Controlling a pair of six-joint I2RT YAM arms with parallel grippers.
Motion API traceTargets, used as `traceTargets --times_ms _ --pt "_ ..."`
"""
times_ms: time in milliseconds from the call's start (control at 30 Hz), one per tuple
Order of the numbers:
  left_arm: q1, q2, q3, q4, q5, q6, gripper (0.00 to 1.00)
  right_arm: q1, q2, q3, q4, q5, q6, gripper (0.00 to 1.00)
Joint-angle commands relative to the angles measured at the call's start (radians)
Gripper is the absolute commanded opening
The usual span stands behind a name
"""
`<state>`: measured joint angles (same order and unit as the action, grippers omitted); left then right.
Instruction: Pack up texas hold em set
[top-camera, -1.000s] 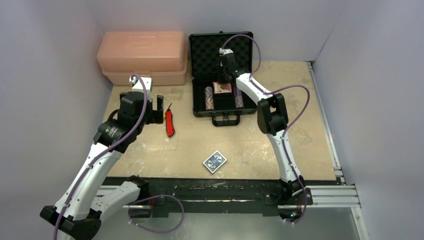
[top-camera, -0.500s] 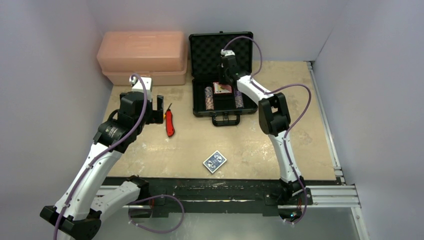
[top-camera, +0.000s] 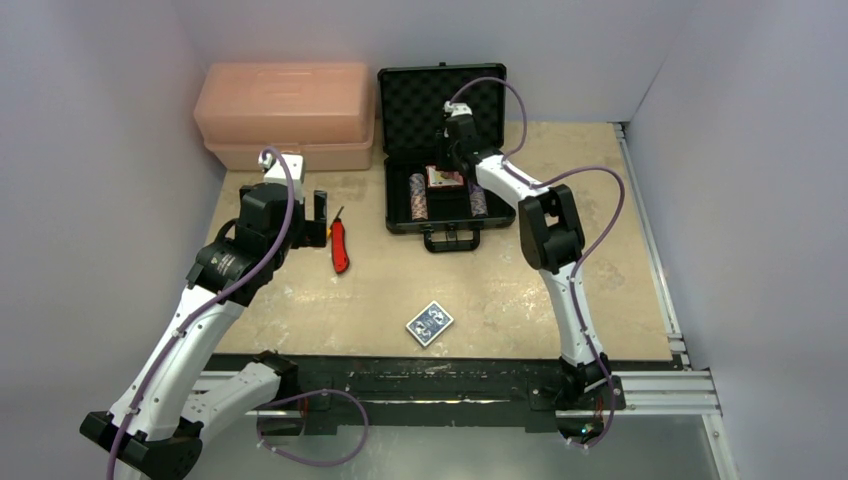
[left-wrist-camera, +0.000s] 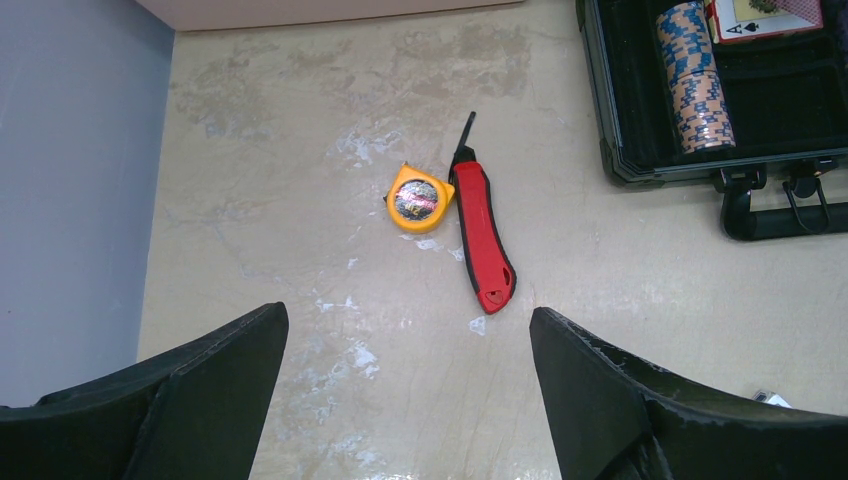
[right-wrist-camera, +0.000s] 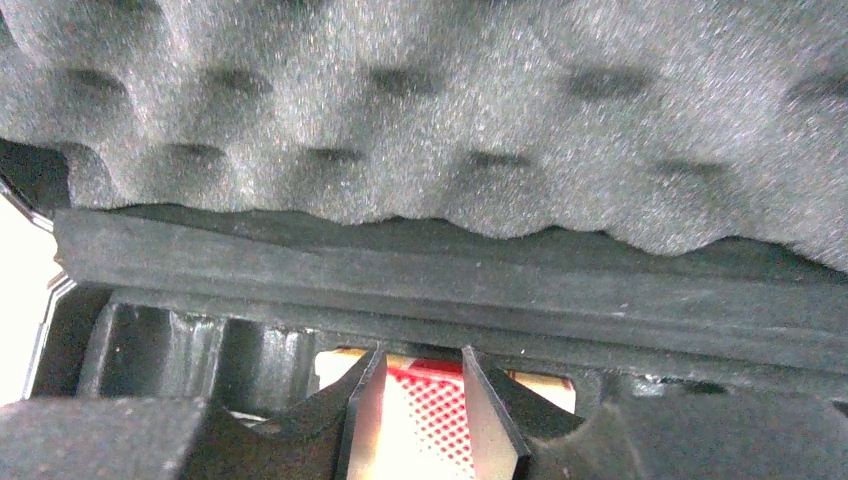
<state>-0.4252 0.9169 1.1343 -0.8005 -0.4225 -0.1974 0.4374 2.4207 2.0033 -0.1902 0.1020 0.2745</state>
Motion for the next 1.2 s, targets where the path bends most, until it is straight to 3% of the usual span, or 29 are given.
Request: traceTargets --times_ms 0,600,1167 --pt "0.011 -0.015 0.002 0.034 0.005 0.015 0.91 0.005 0.026 -0.086 -0.186 -0.053 0.038 0.39" --pt "0.011 -0.017 0.003 0.034 0.008 0.013 0.91 0.022 -0.072 -0.105 -0.190 -0.074 0.027 0.45" --pt "0.011 -0.018 0.002 0.033 -0.001 0.015 0.91 0.069 -0.341 -0.182 -0.196 -0.054 -0.003 0.70"
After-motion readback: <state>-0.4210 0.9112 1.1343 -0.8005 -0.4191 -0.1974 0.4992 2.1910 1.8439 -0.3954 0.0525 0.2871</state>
